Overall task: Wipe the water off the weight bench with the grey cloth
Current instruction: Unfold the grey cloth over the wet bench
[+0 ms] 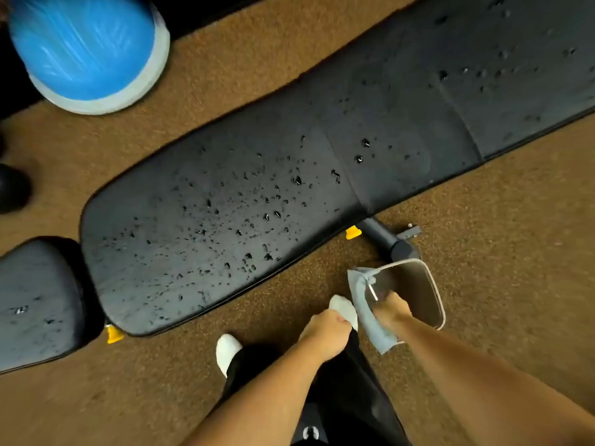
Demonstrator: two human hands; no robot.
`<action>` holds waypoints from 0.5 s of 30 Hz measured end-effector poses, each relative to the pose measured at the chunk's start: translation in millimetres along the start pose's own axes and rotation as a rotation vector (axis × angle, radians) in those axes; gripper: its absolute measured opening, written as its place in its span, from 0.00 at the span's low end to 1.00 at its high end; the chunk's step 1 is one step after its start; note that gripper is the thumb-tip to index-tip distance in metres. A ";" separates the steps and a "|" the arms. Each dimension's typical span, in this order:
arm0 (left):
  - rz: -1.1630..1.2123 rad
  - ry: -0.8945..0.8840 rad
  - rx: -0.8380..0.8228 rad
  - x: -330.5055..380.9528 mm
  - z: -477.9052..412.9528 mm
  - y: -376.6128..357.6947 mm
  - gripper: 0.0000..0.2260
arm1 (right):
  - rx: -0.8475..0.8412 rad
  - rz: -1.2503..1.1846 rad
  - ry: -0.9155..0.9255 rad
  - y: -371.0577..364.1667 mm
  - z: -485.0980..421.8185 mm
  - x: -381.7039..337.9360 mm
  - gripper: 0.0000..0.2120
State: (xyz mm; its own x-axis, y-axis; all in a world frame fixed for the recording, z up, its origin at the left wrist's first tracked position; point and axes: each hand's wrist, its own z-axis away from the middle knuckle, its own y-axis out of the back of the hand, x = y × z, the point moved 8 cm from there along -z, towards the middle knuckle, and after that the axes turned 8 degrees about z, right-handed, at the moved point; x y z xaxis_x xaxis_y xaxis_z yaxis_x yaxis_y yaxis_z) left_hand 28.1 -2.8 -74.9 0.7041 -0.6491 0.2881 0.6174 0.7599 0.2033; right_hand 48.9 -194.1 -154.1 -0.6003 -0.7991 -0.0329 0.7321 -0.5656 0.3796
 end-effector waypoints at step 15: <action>0.110 0.014 -0.006 -54.2 -40.7 3.7 0.12 | 0.193 -0.003 0.056 -49.6 -48.7 9.6 0.12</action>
State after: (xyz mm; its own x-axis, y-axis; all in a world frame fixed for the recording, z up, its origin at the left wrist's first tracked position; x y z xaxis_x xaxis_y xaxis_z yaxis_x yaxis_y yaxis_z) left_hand 6.4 33.8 -127.8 0.7727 -0.5621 0.2949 0.5382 0.8265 0.1653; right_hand 22.5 -183.7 -218.3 -0.5795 -0.8107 -0.0832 0.6519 -0.5224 0.5496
